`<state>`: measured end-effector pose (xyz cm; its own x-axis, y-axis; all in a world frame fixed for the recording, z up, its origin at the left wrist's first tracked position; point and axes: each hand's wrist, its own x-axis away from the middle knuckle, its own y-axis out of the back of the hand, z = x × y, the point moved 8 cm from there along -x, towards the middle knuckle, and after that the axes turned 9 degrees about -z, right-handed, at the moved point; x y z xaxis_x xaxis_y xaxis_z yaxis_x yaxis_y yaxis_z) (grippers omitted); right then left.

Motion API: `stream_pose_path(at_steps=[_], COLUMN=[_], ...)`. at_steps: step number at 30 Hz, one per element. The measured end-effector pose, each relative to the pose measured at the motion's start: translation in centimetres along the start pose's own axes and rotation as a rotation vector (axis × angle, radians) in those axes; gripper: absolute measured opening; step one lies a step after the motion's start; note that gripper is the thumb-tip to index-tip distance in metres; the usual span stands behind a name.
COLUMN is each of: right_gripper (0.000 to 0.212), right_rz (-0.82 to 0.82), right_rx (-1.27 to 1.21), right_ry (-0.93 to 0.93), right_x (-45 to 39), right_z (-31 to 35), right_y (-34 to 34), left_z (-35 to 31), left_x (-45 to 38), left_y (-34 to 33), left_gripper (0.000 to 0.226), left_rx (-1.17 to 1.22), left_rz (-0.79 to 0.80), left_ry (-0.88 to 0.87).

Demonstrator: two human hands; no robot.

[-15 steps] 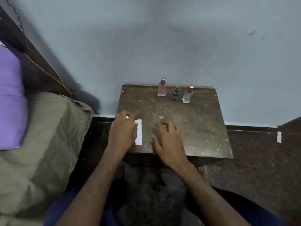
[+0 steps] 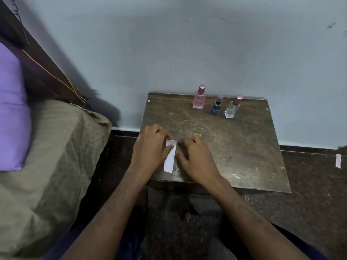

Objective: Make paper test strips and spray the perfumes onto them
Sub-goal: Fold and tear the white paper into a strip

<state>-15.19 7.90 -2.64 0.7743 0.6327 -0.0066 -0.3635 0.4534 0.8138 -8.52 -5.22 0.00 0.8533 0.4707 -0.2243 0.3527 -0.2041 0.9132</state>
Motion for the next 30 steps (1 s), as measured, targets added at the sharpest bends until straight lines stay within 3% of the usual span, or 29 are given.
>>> stream_pose_path(at_steps=[2,6,10,14,19,30], right_gripper=[0.032,0.014,0.012,0.018,0.005,0.016], right_rz=[-0.018,0.003,0.047,0.219,0.168,0.035], right_rx=[-0.065,-0.210,-0.463,-0.684,-0.734,-0.679], right_ry=[0.002,-0.030,-0.179,-0.273,-0.355,-0.386], right_x=[-0.2,-0.2,0.1,0.9,1.6,2.0], right_z=[-0.2,-0.8,-2.1,-2.2,-3.2,-5.0], right_y=[0.6,1.5,1.6,1.3,1.8,3.1], left_z=[0.0,-0.1,-0.1,-0.1,-0.6,-1.5], left_x=[-0.2,-0.4,-0.3,-0.1,0.2,0.9], left_y=[0.3,0.5,0.8,0.5,0.0,-1.8], left_gripper=[0.010,0.011,0.012,0.012,0.014,0.029], left_rx=[0.180,0.521,0.630,0.659,0.754,0.918], left_rz=[0.004,0.033,0.019,0.042,0.098,0.198], left_ry=[0.048,0.138,0.170,0.168,0.180,0.343])
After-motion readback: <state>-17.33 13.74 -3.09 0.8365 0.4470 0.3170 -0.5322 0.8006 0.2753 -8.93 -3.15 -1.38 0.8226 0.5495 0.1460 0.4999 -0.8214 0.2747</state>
